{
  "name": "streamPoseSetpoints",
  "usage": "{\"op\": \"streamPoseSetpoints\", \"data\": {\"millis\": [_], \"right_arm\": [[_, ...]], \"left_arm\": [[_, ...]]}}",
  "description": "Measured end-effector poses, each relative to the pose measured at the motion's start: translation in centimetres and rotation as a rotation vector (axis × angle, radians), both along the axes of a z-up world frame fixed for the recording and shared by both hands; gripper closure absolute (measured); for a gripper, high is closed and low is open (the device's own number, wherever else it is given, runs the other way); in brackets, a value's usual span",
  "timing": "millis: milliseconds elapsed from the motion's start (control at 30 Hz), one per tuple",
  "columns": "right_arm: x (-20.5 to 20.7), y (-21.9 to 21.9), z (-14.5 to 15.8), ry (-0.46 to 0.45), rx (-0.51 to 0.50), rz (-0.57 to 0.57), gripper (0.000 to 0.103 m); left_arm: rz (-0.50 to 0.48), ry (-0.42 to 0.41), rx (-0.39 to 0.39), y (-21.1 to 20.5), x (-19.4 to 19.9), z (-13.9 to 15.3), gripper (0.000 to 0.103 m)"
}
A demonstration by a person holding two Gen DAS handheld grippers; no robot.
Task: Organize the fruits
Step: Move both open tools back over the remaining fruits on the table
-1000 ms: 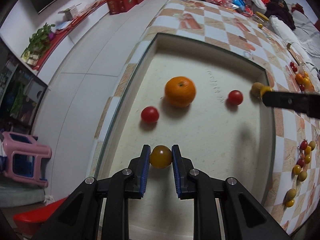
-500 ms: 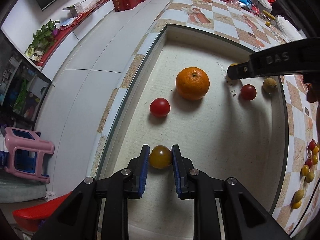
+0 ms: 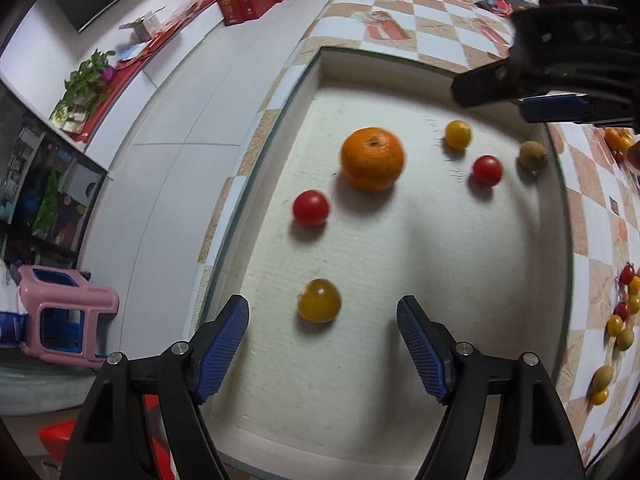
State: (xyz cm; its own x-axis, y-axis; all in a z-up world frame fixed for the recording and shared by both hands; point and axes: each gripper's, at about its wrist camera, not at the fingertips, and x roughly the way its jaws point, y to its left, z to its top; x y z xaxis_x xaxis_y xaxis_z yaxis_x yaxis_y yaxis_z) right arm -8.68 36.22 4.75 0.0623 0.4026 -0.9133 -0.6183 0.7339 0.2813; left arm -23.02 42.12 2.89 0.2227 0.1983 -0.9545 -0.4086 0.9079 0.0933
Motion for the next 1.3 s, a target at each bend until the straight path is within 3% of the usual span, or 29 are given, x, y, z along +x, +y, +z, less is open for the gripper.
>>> {"op": "streamPoseSetpoints", "data": {"millis": [300,533,733,1033,1233,1300], "right_arm": [[-0.2,-10.4,2.1,-0.02,0.004,-0.203,0.02],[-1.7,-22.1,1.0,-0.015,-0.11,-0.403,0.02],[-2.6,-29.3,-0.7,0.024,-0.177,-0.534,0.02],[-3.5,-32.4,-1.6,0.052,-0.16,-0.557,0.02],[-3.2,-31.8,-2.1,0.056,-0.151,-0.525,0.02],[-2.9,-31.7,-2.4,0.056,-0.146,-0.519,0.028]], "left_arm": [[-0.173,-0.051,0.015,-4.9,2.9,3.2,0.025],[-0.313,-0.074,-0.02,-10.1,5.3,4.5,0.025],[-0.444,-0.055,-0.08,-15.9,5.3,4.4,0.025],[-0.506,0.037,-0.215,-22.0,3.9,1.8,0.025],[-0.465,0.087,-0.231,-23.3,3.8,-0.3,0.025],[-0.455,0.102,-0.233,-23.5,3.8,-0.8,0.025]]}}
